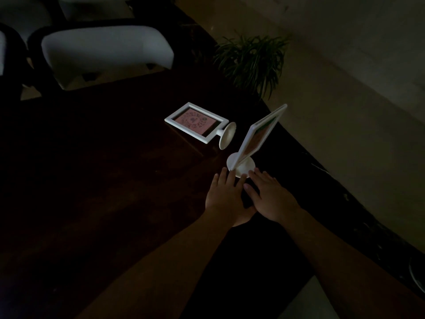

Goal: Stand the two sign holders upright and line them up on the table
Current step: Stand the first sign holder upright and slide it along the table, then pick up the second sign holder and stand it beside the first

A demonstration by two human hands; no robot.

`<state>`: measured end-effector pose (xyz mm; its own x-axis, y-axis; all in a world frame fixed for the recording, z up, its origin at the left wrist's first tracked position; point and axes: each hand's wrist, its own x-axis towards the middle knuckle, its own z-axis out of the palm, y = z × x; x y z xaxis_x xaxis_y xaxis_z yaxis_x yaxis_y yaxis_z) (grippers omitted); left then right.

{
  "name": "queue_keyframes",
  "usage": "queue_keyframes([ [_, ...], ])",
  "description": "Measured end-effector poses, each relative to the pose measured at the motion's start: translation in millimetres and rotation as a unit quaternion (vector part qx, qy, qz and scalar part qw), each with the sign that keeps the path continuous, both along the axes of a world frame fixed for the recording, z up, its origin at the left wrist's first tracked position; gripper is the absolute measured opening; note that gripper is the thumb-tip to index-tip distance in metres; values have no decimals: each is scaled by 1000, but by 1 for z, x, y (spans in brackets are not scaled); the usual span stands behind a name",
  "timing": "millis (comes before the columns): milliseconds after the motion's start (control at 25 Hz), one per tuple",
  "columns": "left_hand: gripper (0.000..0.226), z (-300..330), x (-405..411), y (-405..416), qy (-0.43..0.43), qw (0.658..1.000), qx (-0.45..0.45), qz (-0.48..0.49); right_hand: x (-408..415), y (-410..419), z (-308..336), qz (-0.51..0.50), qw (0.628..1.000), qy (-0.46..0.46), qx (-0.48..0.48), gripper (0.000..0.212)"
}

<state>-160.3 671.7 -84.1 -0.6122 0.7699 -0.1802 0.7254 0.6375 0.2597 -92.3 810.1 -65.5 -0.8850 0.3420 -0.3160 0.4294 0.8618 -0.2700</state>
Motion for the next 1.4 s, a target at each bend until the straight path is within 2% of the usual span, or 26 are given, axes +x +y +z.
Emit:
queue_keyframes([
  [160, 92, 1, 2, -9, -6, 1000, 9, -8, 3, -7, 5, -15, 1000, -5, -18, 64],
  [240, 87, 4, 2, -21, -2, 1000, 28, -2, 8, -18, 10, -16, 1000, 23, 2, 61],
  [440, 79, 15, -12, -70, 13, 999, 33, 41, 8, -71, 33, 48, 990, 123, 52, 36],
  [600, 81, 27, -27, -115, 15, 995, 33, 93, -27, -109, 53, 108, 982, 151, 38, 35],
  [720, 86, 36, -38, -146, 19, 992, 35, 123, -73, -120, 67, 116, 978, 167, 51, 39],
  [920, 88, 42, -47, -198, 19, 987, 50, 154, -148, -116, 84, 74, 978, 111, 160, 56],
  [1040, 88, 36, -47, -225, 13, 984, 51, 169, -175, -101, 84, 31, 979, 43, 195, 70],
  [1120, 88, 30, -47, -238, 10, 982, 47, 183, -186, -92, 78, 42, 971, 0, 234, 75],
  [1240, 87, 23, -47, -247, 1, 980, 42, 194, -189, -86, 68, 68, 952, -37, 297, 66],
  [1400, 83, 20, -44, -246, 0, 979, 65, 191, -186, -88, 58, 109, 938, -8, 330, 35],
])
